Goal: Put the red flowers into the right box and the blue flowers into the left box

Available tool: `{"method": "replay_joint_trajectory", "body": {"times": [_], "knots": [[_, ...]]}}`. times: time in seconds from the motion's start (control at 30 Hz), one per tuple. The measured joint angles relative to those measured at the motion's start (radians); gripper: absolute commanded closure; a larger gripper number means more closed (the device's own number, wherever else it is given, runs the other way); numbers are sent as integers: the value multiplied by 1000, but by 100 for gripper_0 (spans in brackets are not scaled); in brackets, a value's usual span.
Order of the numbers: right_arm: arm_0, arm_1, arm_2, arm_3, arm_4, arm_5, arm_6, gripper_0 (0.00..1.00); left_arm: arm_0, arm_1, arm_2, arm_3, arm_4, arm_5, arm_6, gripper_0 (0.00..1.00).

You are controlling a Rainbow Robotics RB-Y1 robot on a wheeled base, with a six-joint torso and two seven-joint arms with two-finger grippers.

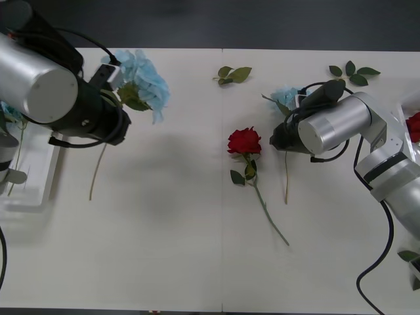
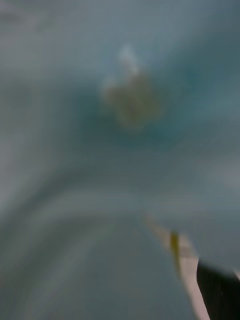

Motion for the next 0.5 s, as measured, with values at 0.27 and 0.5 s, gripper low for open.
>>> {"method": "replay_joint_trajectory", "body": {"times": [0.27,0.5], "knots": [[-46,24,-1,81,0,-36,3,86,0,148,149,99,90,-4,-107,100],[-48,31,-1,82,-3,-36,25,100,-5,283,224,285,151,-120,-286,100]]}}
